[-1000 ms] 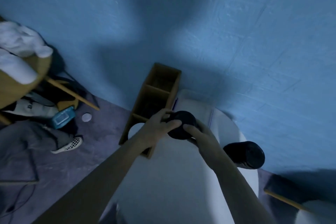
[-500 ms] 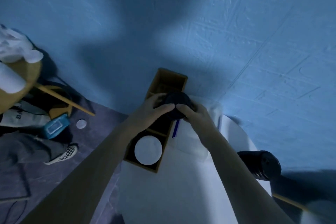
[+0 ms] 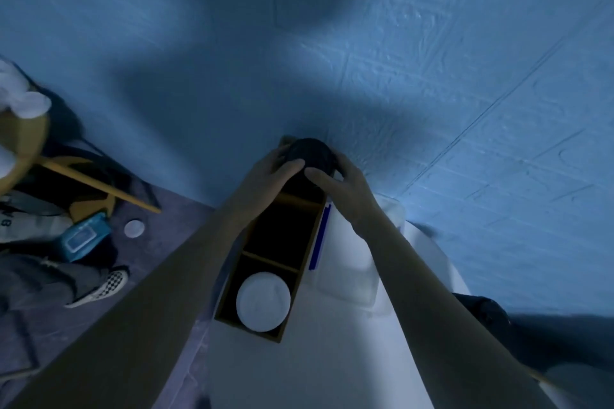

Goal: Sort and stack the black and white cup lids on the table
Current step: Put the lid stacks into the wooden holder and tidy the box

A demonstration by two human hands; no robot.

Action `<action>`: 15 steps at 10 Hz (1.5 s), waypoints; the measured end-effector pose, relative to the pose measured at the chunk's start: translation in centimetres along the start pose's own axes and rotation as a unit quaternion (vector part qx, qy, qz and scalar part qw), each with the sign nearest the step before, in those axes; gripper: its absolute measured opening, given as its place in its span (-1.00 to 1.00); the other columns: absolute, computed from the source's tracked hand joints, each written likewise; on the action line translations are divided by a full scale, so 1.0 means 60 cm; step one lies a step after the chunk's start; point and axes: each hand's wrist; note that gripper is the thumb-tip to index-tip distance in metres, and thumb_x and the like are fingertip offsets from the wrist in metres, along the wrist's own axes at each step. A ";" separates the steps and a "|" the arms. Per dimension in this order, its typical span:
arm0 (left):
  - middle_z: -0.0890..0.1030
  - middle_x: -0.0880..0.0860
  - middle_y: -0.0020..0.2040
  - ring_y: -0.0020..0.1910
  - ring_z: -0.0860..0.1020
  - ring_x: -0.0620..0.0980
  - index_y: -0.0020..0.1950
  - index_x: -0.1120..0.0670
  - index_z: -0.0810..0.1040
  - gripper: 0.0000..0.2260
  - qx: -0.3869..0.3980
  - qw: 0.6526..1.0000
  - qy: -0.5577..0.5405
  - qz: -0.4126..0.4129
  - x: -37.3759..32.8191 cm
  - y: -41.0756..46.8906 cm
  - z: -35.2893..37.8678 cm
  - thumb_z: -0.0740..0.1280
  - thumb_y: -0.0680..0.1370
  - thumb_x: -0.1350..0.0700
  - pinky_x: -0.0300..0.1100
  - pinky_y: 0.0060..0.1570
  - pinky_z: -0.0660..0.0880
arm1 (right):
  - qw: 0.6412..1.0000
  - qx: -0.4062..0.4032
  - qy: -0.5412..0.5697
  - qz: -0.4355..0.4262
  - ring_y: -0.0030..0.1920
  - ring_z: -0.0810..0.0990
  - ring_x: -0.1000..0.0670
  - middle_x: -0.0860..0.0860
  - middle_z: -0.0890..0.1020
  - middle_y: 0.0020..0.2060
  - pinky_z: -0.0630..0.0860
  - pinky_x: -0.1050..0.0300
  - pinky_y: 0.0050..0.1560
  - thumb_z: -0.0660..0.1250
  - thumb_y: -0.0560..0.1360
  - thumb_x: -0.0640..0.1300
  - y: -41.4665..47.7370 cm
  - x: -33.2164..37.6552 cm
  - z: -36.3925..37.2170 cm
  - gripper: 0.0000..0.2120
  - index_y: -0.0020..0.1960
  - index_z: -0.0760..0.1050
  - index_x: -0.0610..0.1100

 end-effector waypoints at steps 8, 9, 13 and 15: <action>0.47 0.08 0.47 0.44 0.44 0.04 0.56 0.12 0.35 -0.55 0.053 0.995 0.080 0.003 -0.028 0.018 -0.002 0.29 0.69 0.04 -0.64 -0.03 0.35 | 0.991 0.019 -0.120 0.048 0.30 0.55 -0.02 0.11 0.58 0.18 0.48 0.06 0.33 0.36 0.26 0.35 0.043 -0.003 -0.001 -0.18 0.44 0.42 0.02; 0.47 0.10 0.48 0.45 0.44 0.05 0.57 0.12 0.34 -0.55 0.056 0.994 0.090 -0.002 -0.032 0.022 -0.003 0.28 0.70 0.04 -0.68 -0.07 0.31 | 0.988 0.014 -0.145 0.054 0.30 0.56 -0.04 0.12 0.57 0.15 0.46 0.16 0.23 0.39 0.39 0.22 0.046 0.002 -0.003 -0.32 0.45 0.43 0.01; 0.61 0.07 0.31 0.24 0.57 0.05 0.47 0.05 0.48 -0.58 0.008 0.981 0.192 0.012 -0.033 0.009 -0.005 0.21 0.69 -0.14 -0.10 0.18 0.47 | 0.982 -0.004 -0.179 0.065 0.36 0.49 -0.18 -0.18 0.56 0.33 0.35 0.21 0.12 0.36 0.61 -0.12 0.041 0.006 -0.008 -0.56 0.45 0.42 -0.22; 0.66 0.08 0.20 0.11 0.62 0.07 0.41 0.03 0.55 -0.62 -0.024 0.965 0.258 0.044 -0.036 0.005 0.004 0.24 0.68 -0.13 -0.09 0.05 0.52 | 0.981 -0.013 -0.190 0.041 0.35 0.49 -0.16 -0.14 0.57 0.33 0.34 0.21 0.15 0.40 0.59 -0.12 0.038 0.005 -0.001 -0.51 0.48 0.41 -0.14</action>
Point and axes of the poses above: each hand's wrist, its own y-axis towards the middle knuckle, its own z-axis out of the palm, x = y × z
